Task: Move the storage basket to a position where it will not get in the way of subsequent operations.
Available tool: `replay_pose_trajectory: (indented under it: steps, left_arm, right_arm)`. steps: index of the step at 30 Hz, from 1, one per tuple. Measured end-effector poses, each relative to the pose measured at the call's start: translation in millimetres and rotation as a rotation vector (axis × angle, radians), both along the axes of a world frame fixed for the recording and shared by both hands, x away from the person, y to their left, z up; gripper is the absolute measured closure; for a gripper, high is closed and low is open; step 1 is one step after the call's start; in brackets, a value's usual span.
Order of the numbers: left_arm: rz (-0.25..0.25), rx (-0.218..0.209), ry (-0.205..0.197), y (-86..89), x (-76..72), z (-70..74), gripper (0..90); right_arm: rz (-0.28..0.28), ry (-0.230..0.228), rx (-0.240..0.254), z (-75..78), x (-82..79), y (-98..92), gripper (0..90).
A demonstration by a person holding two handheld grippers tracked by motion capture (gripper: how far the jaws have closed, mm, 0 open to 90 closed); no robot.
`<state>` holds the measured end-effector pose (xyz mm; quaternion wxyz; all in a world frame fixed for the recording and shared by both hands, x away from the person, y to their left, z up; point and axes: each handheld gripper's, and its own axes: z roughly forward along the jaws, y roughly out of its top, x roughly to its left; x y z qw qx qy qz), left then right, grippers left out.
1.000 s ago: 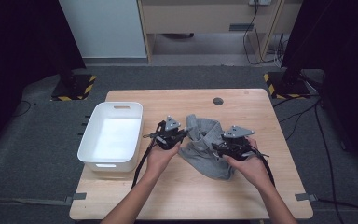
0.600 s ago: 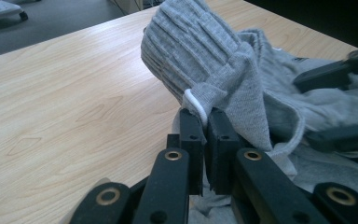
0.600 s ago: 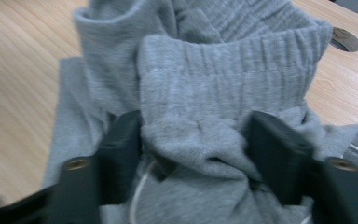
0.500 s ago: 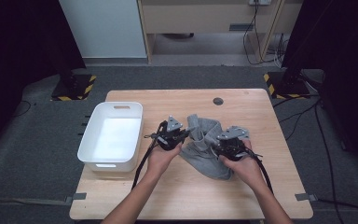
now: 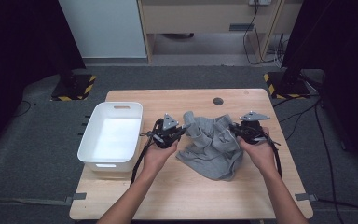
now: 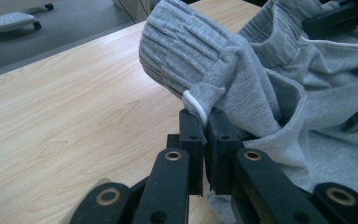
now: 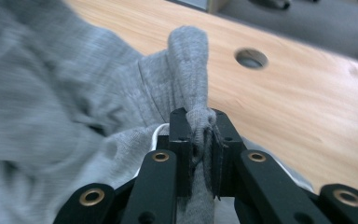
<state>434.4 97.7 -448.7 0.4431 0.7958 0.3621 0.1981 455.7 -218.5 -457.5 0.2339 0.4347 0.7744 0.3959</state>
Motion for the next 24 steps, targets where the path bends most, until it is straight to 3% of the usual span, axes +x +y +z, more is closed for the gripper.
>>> replay_pose_trajectory:
  steps: [2,4,6,9,13,18,21,24]
  left_arm:
    - [-0.004,0.003,0.003,-0.9,0.0,-1.7,86.3]
    - [-0.009,0.002,0.004,-2.3,-0.2,-2.6,86.2]
    - [-0.012,-0.003,0.002,-3.7,0.0,-2.9,86.2]
    - [-0.015,-0.004,0.002,-5.3,0.3,-2.8,86.2]
    - [-0.019,-0.008,0.0,-6.9,-0.1,-2.5,86.1]
    - [-0.022,-0.007,0.0,-8.5,0.0,-2.9,86.1]
    - [-0.022,-0.007,-0.002,-8.8,0.0,-2.7,86.1]
    - [-0.023,-0.009,-0.001,-8.1,0.1,-2.6,86.1]
  right_arm:
    - [-0.017,0.023,-0.007,-10.9,3.7,-5.1,80.7]
    - [-0.025,0.044,0.018,-20.3,3.3,-7.9,78.6]
    - [-0.026,0.047,0.026,-24.1,0.7,-8.1,72.9]
    - [-0.036,0.028,0.03,-18.7,-2.1,-8.4,60.8]
    - [-0.038,0.014,0.026,-4.1,-4.9,-8.1,51.8]
    - [-0.013,-0.01,0.022,9.1,-13.0,-1.0,49.4]
    - [0.006,-0.017,-0.017,8.9,-16.7,7.1,46.7]
    - [-0.008,0.009,-0.055,1.6,-16.9,12.3,37.7]
